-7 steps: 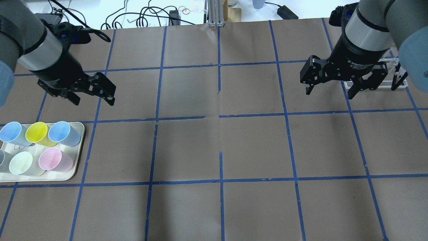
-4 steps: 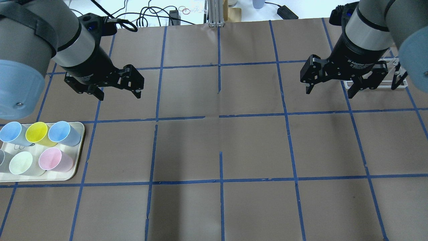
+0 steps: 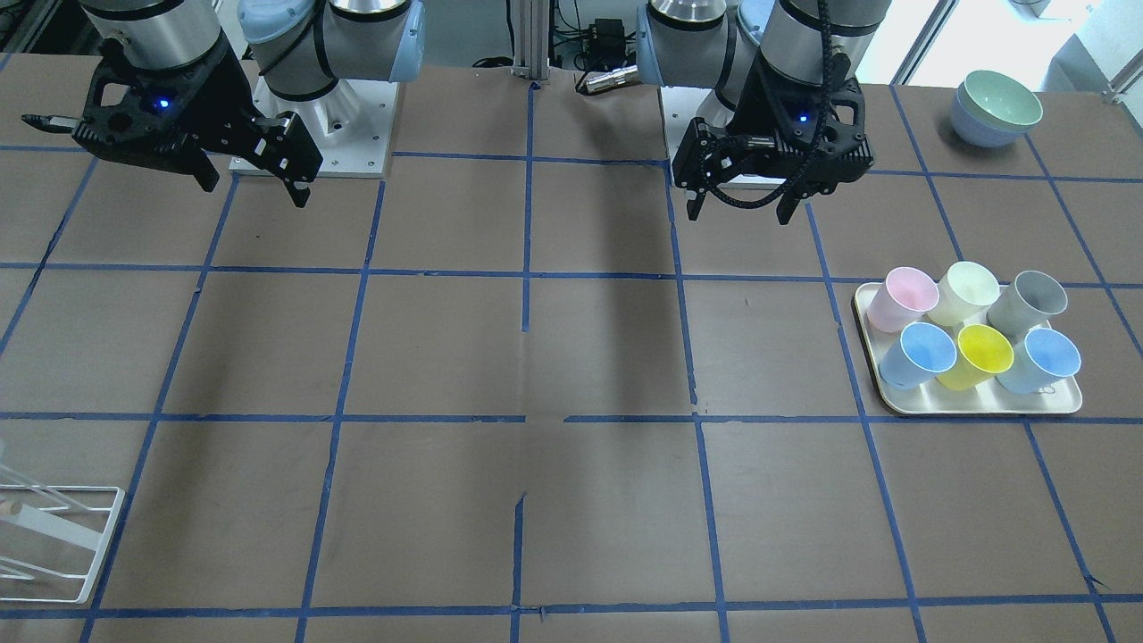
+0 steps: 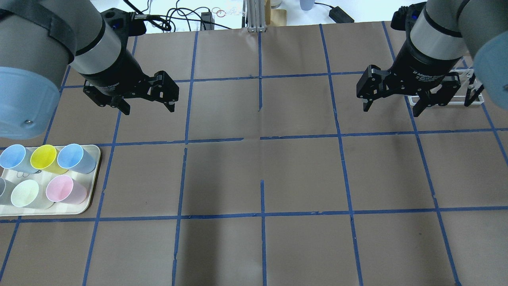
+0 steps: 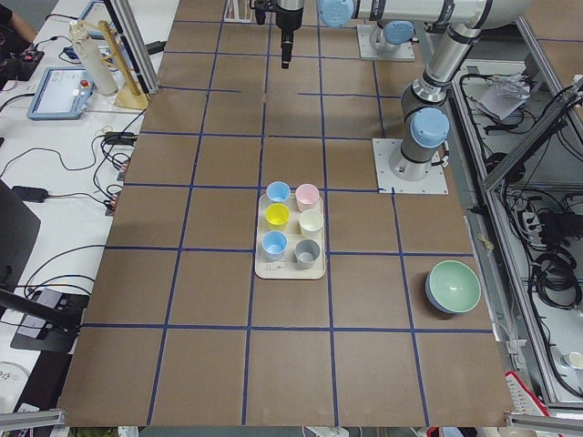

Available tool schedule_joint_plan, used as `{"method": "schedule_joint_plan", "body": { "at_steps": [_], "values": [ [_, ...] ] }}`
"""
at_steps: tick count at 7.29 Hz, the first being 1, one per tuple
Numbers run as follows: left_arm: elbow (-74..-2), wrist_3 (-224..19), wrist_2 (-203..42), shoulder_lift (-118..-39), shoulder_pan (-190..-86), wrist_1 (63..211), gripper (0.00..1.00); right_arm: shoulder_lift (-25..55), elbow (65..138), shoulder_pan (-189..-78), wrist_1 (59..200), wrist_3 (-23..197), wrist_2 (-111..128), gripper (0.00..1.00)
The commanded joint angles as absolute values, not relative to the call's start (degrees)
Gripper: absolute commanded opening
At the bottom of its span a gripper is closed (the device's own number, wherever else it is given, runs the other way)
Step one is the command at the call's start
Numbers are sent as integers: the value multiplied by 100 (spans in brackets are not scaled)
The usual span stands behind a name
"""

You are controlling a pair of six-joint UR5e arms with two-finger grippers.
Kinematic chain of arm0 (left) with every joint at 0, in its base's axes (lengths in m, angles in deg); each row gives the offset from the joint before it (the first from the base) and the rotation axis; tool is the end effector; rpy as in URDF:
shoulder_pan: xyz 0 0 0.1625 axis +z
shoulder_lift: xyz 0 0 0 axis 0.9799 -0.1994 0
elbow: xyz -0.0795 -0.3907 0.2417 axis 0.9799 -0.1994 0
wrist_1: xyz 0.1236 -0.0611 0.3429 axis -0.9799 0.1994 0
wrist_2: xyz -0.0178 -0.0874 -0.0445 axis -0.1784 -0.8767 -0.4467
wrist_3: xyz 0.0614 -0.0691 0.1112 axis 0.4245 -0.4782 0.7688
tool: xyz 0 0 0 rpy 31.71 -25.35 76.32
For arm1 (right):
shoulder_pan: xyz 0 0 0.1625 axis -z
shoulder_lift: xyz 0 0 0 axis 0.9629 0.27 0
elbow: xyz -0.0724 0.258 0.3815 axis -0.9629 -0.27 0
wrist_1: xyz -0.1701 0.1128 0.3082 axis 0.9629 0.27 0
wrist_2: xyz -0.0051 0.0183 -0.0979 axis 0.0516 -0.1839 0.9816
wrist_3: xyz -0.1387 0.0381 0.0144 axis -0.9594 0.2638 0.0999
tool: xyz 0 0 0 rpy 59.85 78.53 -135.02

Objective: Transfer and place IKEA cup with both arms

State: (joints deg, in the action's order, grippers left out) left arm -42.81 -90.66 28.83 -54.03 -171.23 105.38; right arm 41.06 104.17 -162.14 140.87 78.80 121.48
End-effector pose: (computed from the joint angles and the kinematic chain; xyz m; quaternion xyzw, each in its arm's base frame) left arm -0.1578 -0.4092 0.4846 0.0012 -0.9991 0.0368 0.0186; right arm 0.1182 -0.3977 0.4810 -0.0903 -0.9959 -0.0108 0.0003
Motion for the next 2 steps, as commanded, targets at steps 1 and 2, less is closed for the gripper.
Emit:
{"method": "schedule_joint_plan", "body": {
  "at_steps": [1, 2],
  "values": [
    [-4159, -9079, 2873, -5447, -17105, 10565, 100, 4106, 10417, -16205, 14034, 7872, 12151, 100],
    [-4106, -9088, 2856, -5499, -17096, 10574, 100, 4106, 10417, -16205, 14060, 7871, 12151, 100]
  ]
}}
